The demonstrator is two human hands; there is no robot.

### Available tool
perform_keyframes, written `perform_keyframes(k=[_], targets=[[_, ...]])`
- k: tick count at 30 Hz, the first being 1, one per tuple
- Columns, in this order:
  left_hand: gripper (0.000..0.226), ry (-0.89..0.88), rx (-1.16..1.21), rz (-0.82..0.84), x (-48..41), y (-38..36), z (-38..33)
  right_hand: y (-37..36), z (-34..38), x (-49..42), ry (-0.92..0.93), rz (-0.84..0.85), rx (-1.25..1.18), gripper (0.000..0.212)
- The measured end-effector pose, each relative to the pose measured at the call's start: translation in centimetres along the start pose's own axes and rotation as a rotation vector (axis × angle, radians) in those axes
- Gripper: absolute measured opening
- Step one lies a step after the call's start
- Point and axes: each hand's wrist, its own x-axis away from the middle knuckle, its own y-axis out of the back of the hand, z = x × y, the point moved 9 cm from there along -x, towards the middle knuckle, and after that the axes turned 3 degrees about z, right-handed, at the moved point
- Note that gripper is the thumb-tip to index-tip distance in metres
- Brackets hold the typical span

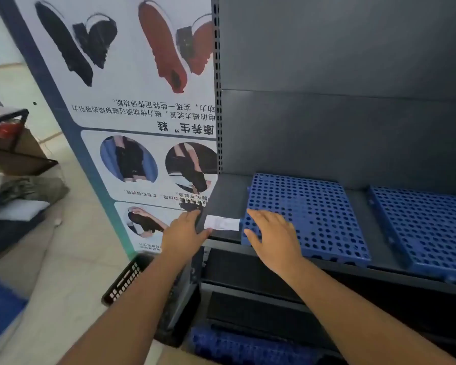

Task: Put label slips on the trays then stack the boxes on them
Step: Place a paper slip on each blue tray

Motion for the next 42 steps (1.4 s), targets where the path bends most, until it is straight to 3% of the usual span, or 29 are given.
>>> perform_keyframes(k=[6,12,21,27,30,34,42], targets=[[0.082,0.133,0.029,0.103,-3.2,-3.2,1.8,-2.9,0.7,-1.8,0.041,-0.046,-0.001,0.048],[0.041,0.157,0.085,0.132,-4.3,-3.9,3.1,-3.8,0.7,-2.2,0.054,-0.049,0.009,0.046],[0.047,0.171,0.299,0.116,-3.9,-2.3,4.4,-3.9,1.1,-2.3,0.053,-0.033,-0.028,0.038],[0.029,0.148,0.558,0.061,-2.3,-0.4,4.7,-1.9,2.1,-2.1,0.078,-0.048,-0.144,0.033],[0.019,0.150,0.693,0.039,-1.4,1.4,3.3,-0.2,1.2,-2.1,0.003,-0.030,-0.316,0.033],[0.022,0.113,0.790,0.005,-0.2,3.7,-0.5,2.8,-0.8,-1.7,-0.105,-0.026,-0.526,0.030],[0.017,-0.030,0.819,0.045,2.3,4.6,-10.7,8.8,-6.0,0.8,-0.184,-0.108,-0.564,0.021]])
